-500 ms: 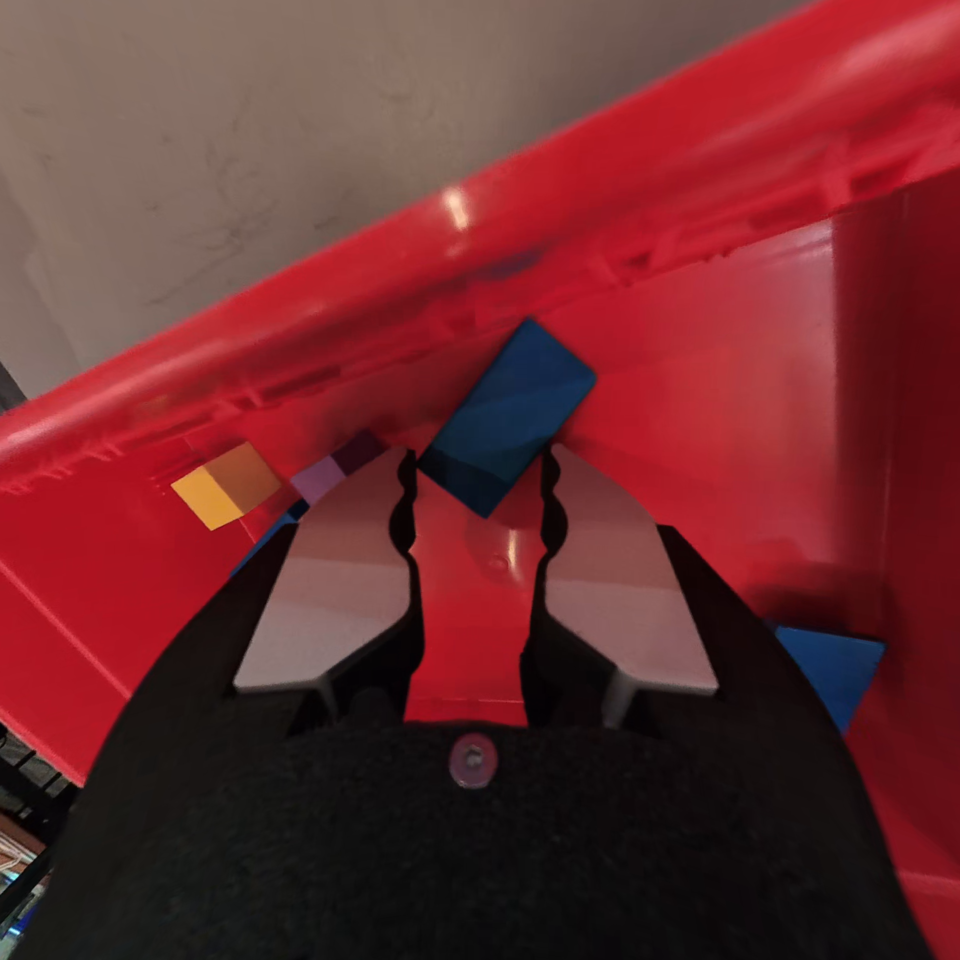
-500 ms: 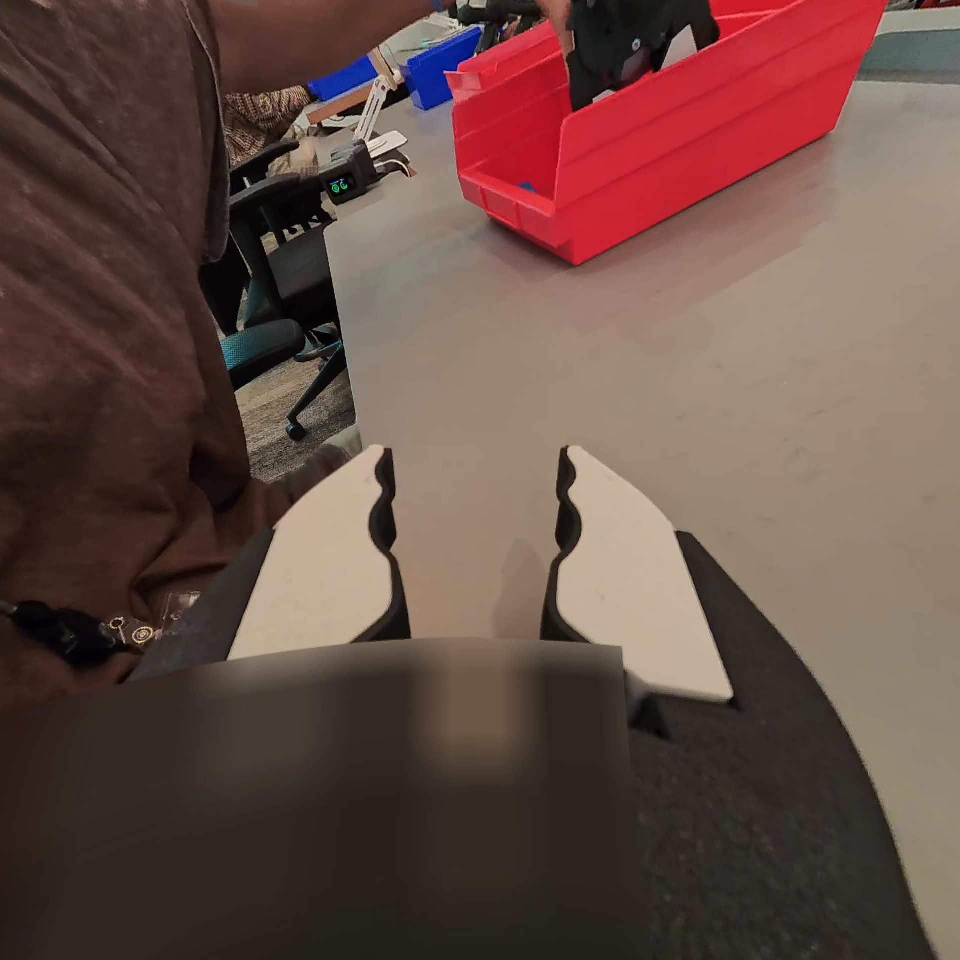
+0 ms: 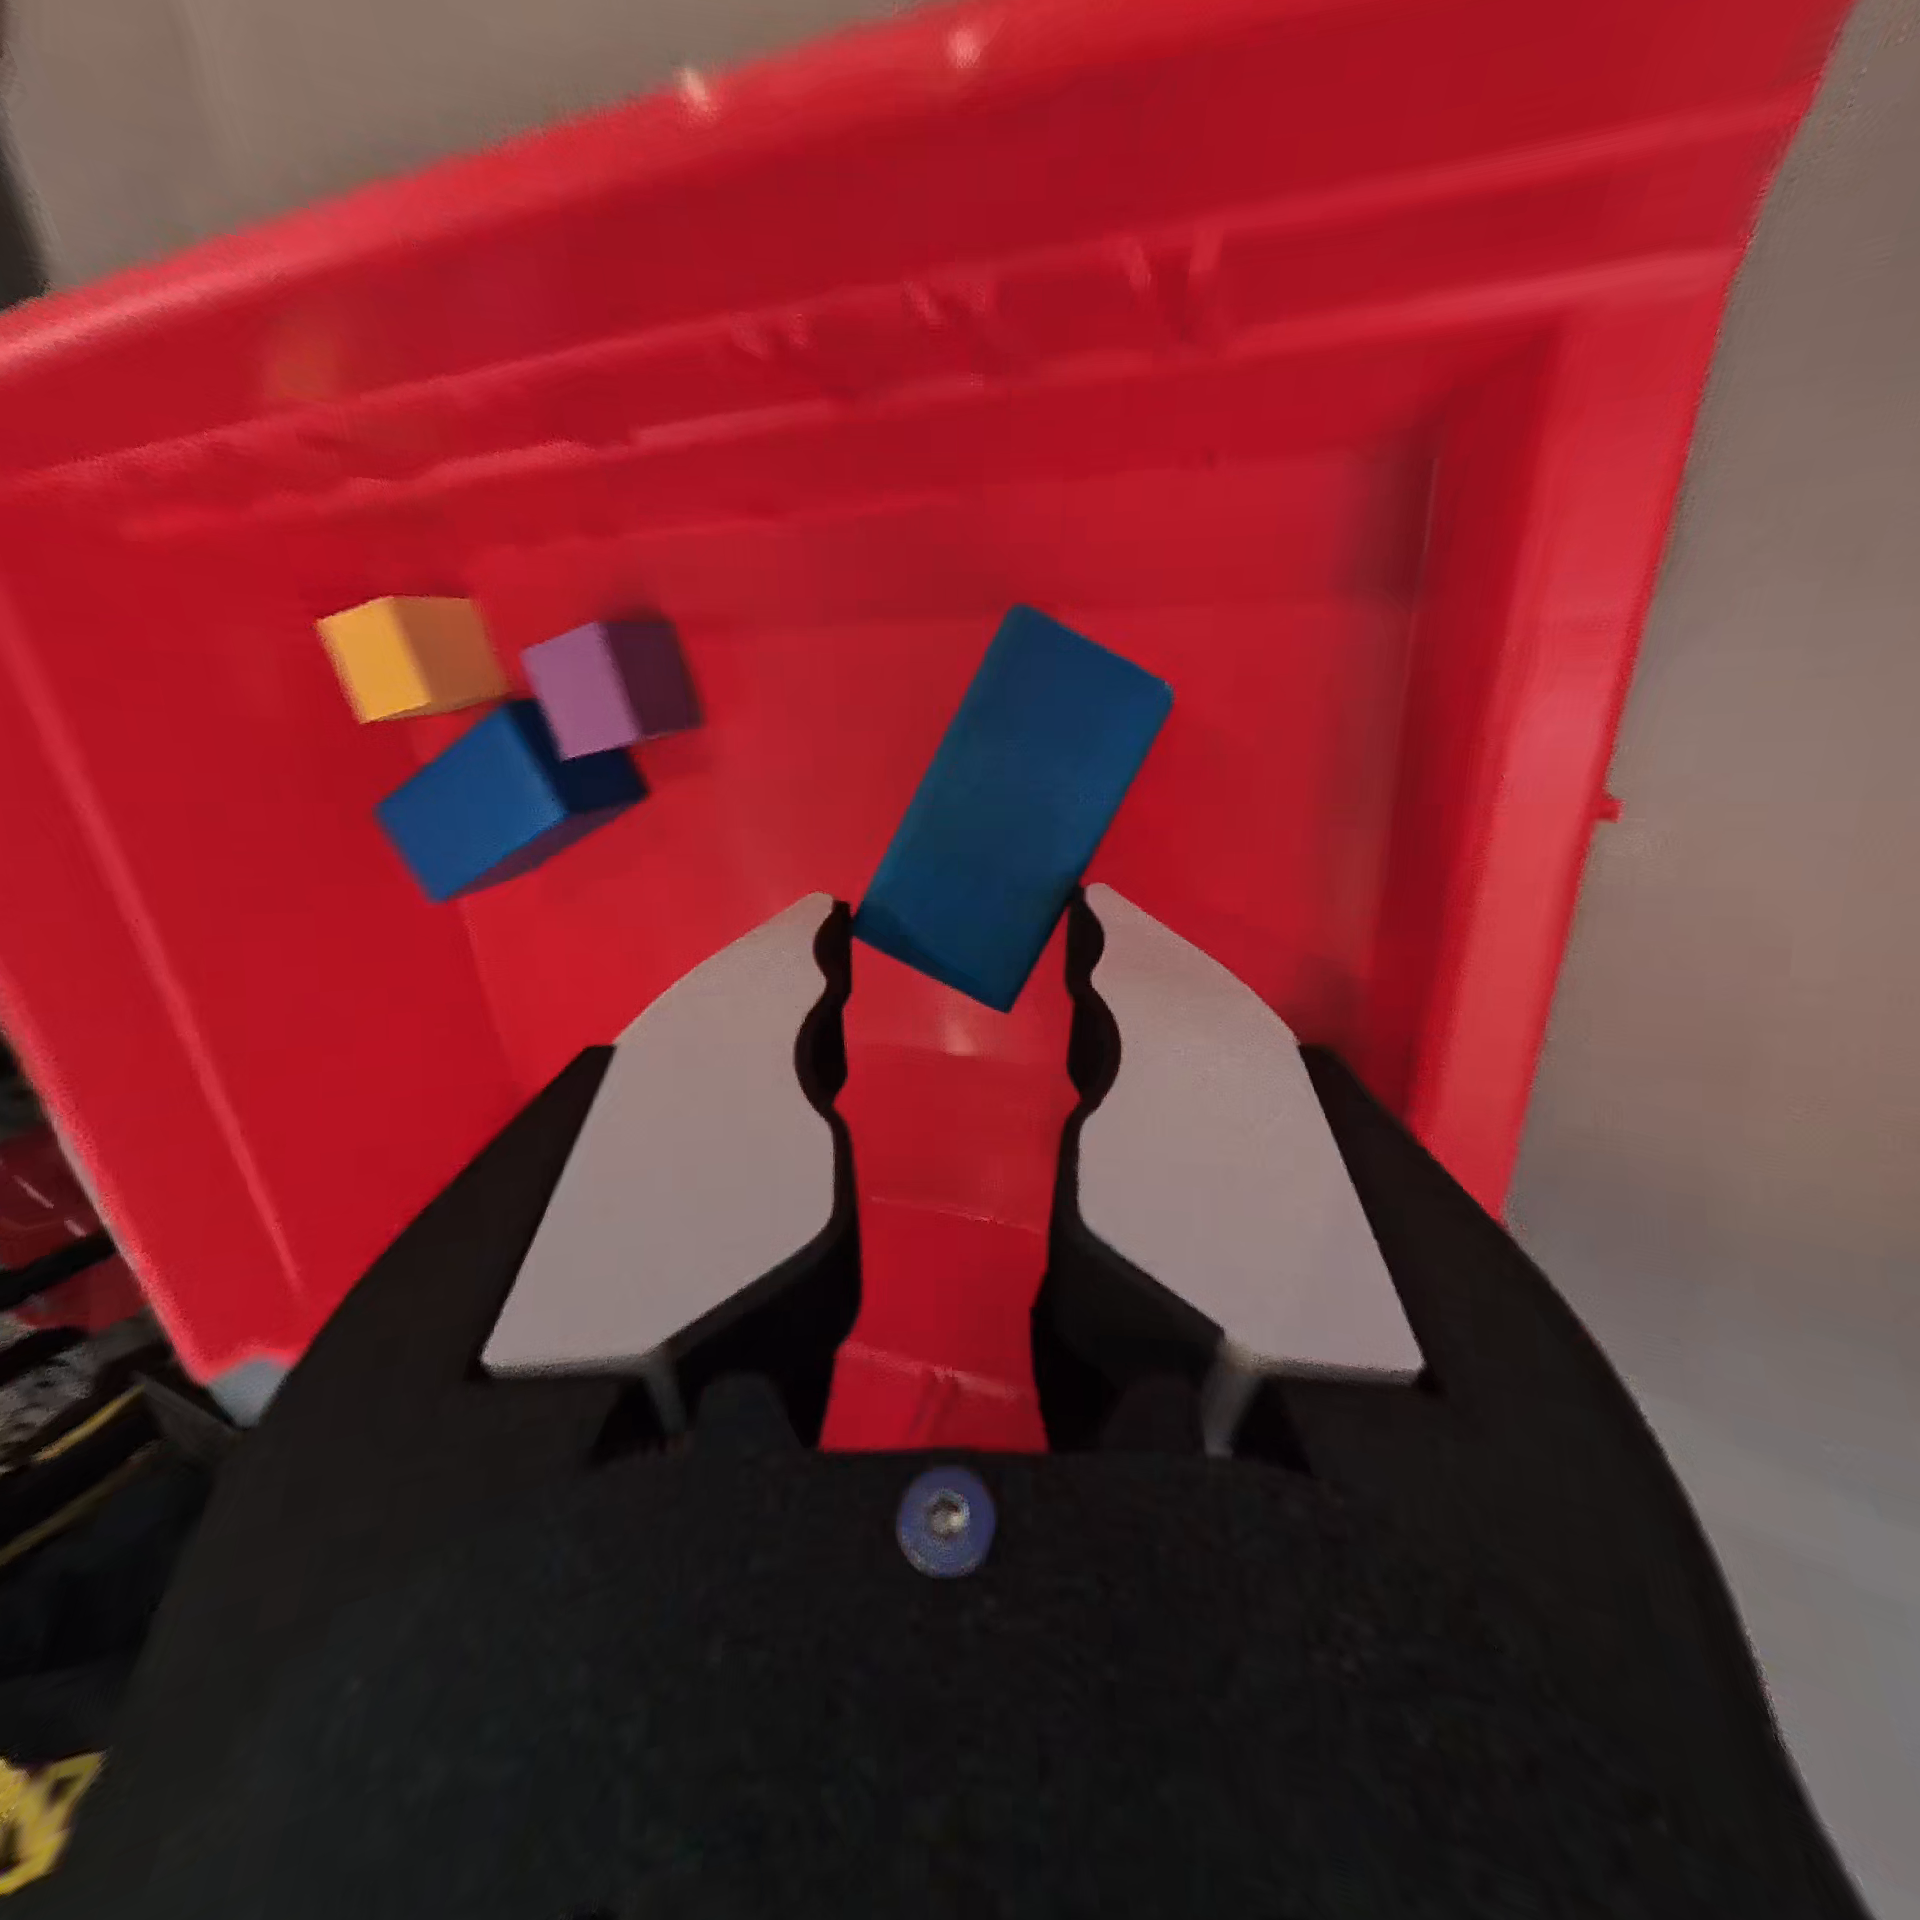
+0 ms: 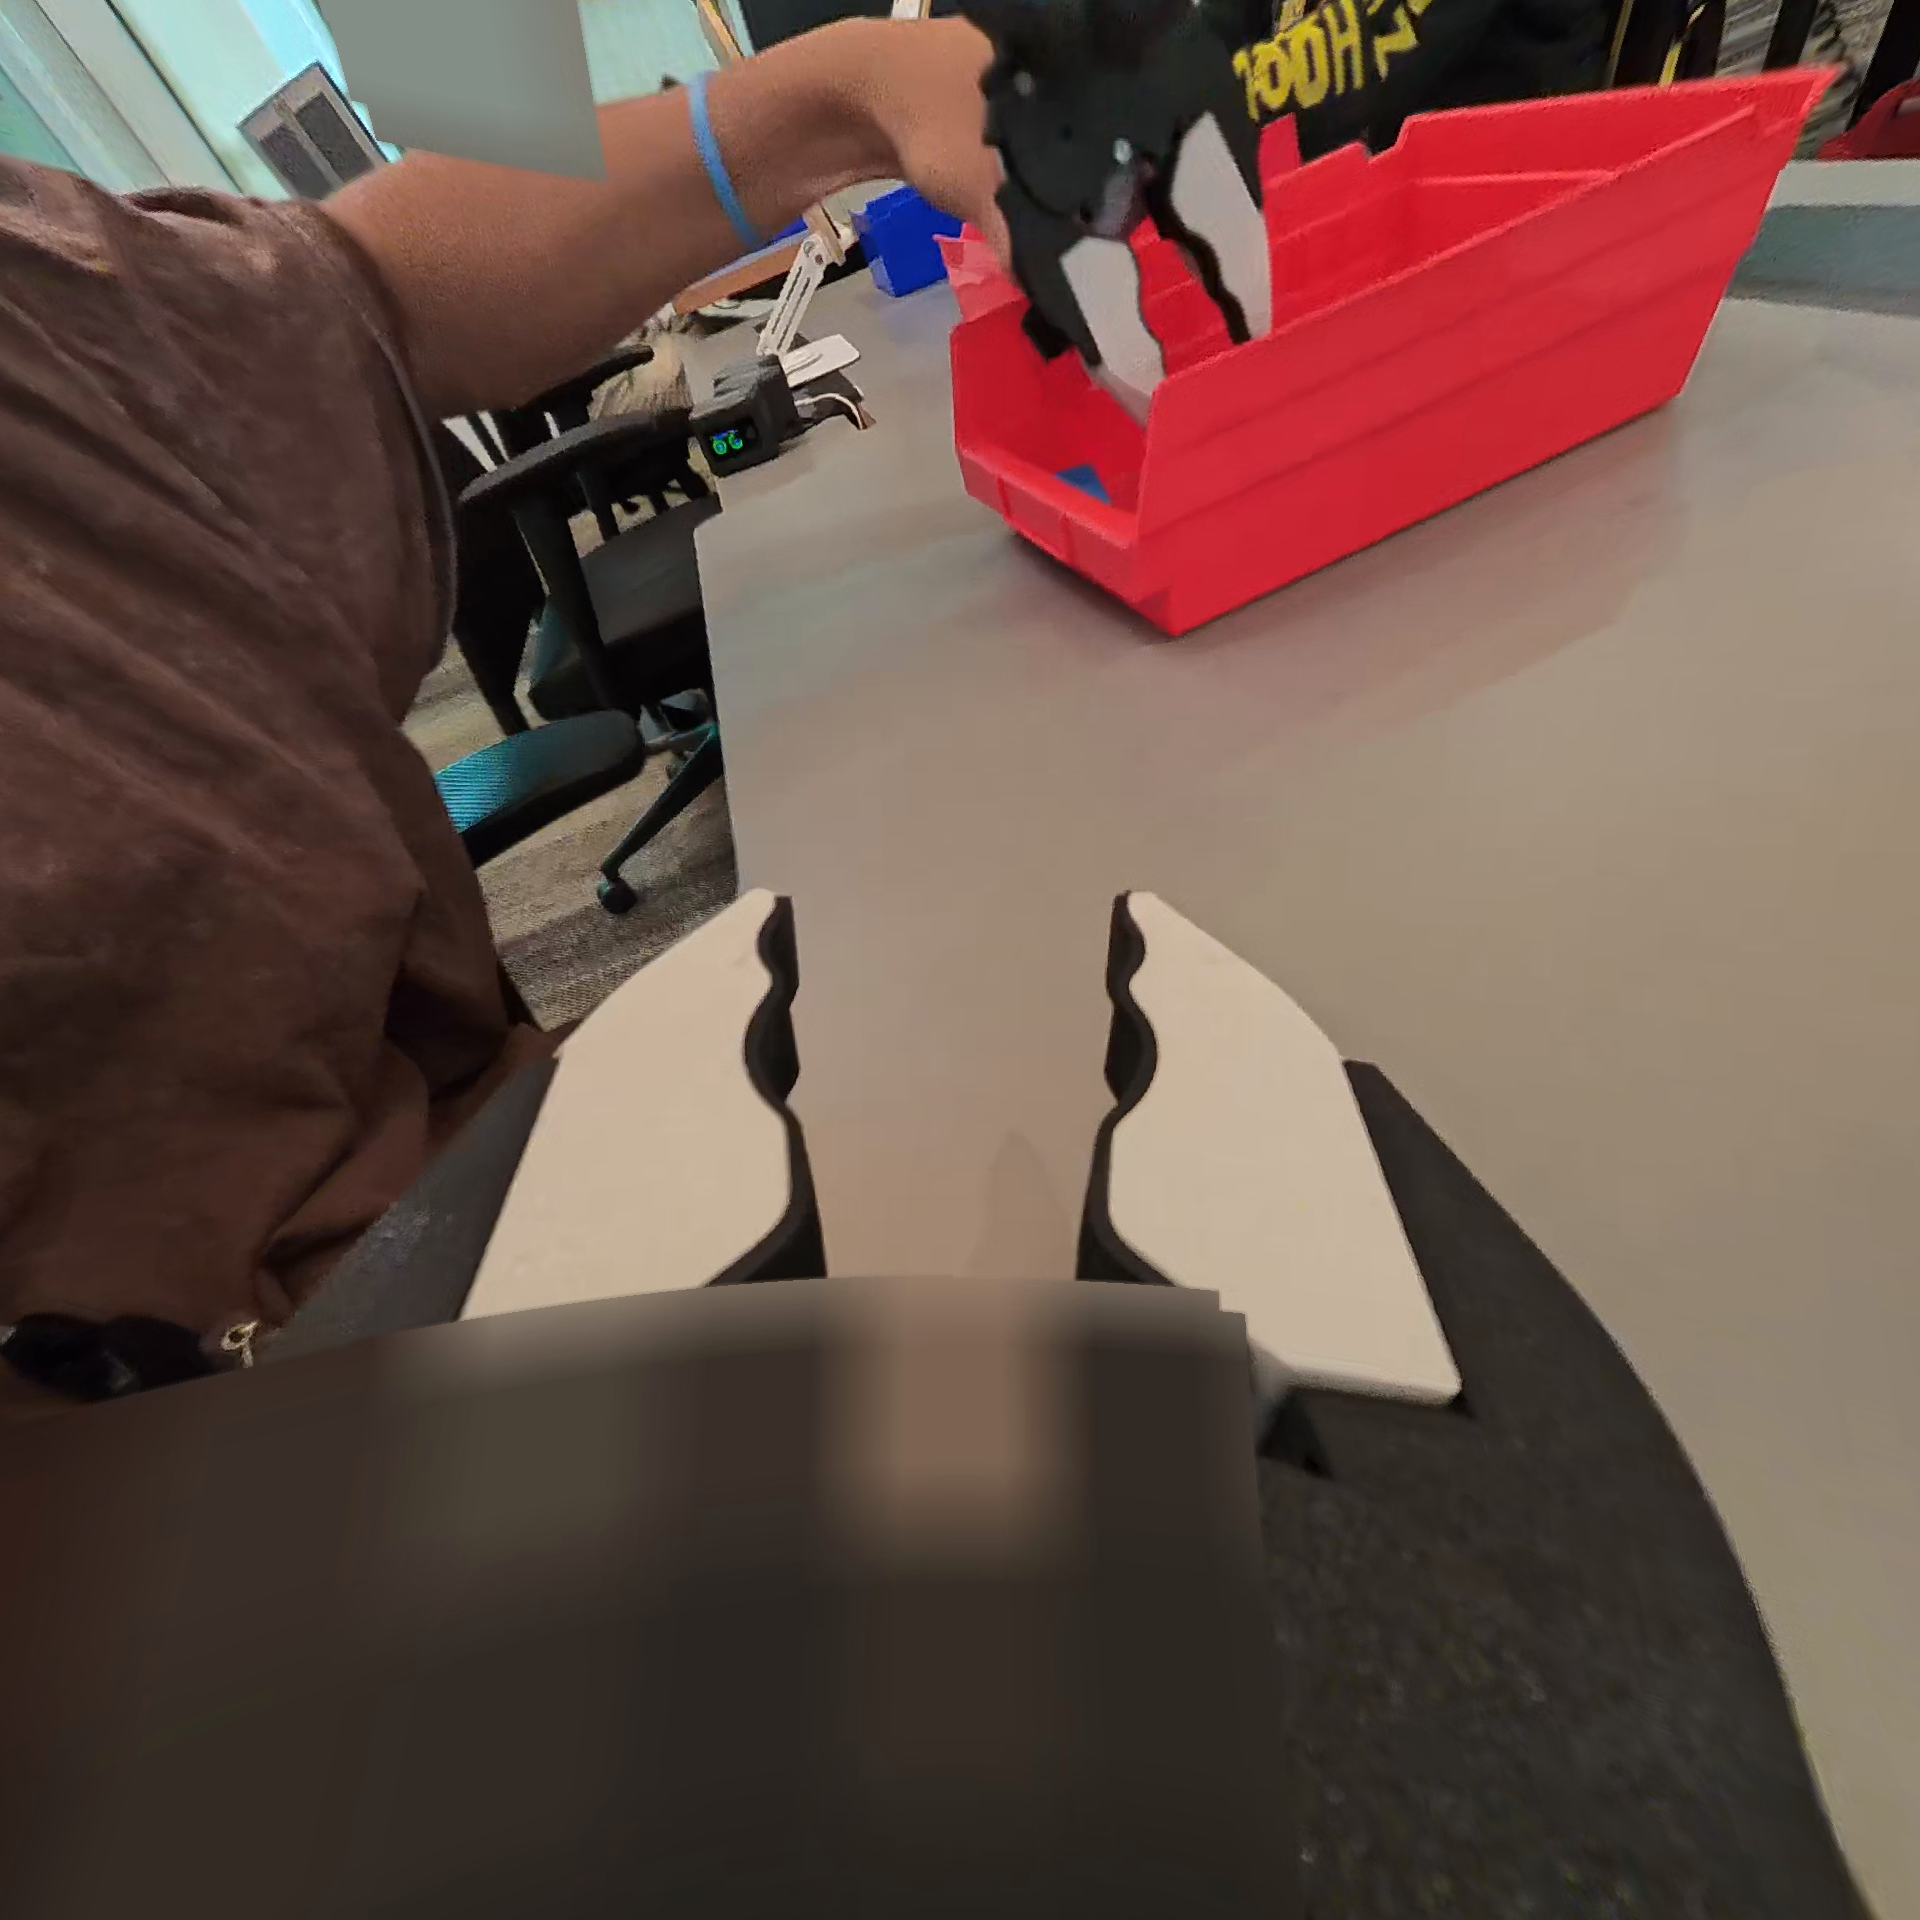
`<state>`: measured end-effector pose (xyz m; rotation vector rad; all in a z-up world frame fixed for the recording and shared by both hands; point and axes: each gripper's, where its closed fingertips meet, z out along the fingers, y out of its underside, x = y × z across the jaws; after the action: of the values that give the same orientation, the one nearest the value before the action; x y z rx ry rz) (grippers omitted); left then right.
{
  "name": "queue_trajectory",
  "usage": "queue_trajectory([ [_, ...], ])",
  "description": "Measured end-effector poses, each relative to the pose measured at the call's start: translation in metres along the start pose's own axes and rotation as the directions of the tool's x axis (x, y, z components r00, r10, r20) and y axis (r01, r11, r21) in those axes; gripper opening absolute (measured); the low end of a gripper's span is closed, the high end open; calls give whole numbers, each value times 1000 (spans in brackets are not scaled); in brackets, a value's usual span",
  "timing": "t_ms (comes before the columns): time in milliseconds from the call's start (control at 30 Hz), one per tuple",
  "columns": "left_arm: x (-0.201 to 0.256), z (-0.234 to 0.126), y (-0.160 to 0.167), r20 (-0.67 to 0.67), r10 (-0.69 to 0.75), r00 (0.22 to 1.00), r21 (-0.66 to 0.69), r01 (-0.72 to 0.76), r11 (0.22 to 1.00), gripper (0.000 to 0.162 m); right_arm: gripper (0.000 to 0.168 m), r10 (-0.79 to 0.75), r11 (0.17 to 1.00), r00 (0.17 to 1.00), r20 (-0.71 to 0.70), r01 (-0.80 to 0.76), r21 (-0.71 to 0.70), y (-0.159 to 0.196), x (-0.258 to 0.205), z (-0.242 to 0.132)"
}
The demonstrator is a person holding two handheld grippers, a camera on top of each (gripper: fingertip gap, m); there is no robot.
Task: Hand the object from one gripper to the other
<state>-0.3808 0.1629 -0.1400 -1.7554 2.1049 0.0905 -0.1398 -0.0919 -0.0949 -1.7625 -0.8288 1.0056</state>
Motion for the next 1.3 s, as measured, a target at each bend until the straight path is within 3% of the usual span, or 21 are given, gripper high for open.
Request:
queue_trajectory([
  [67, -8, -29, -17, 40, -107, 993, 149, 100, 984, 39, 57, -65, 998, 997, -33, 65, -28, -13, 9, 10],
  [167, -5, -74, -63, 18, -226, 974, 396, 200, 896, 39, 57, -247, 968, 952, -179, 235, -86, -49, 37, 28],
  [267, 24, -95, -118, -32, -191, 981, 516, 179, 838, 39, 56, -411, 912, 868, -278, 395, -114, -98, 54, 52],
  [367, 41, -87, -151, 51, -105, 993, 457, 70, 887, 39, 52, -446, 895, 857, -257, 422, -144, -121, 53, 78],
  [500, 51, -76, -182, 96, -47, 994, 418, 3, 908, 39, 48, -491, 865, 837, -240, 437, -244, -112, 58, 94],
  [867, 62, -52, -215, 90, 8, 996, 381, -42, 924, 38, 35, -609, 760, 741, -284, 441, -478, -69, 92, 89],
  [1000, 66, -56, -220, 73, -58, 996, 428, 21, 904, 37, 35, -620, 744, 735, -274, 442, -501, -65, 92, 82],
  [1033, 65, -64, -220, 78, -110, 991, 468, 61, 882, 36, 35, -625, 737, 730, -278, 432, -520, -66, 95, 73],
  [1100, 66, -85, -220, 38, -263, 964, 573, 195, 796, 56, 35, -640, 718, 707, -300, 412, -561, -76, 104, 42],
  [1200, 100, -102, -219, -274, -493, 826, 677, 529, 511, 70, 35, -565, 758, 736, -372, 286, -586, -104, 124, -37],
  [1267, 141, -100, -224, -494, -508, 706, 651, 687, 323, 71, 35, -503, 777, 711, -491, 123, -618, -113, 153, -113],
  [1300, 159, -93, -224, -542, -518, 661, 629, 729, 270, 71, 35, -447, 781, 696, -562, -2, -624, -105, 170, -151],
])
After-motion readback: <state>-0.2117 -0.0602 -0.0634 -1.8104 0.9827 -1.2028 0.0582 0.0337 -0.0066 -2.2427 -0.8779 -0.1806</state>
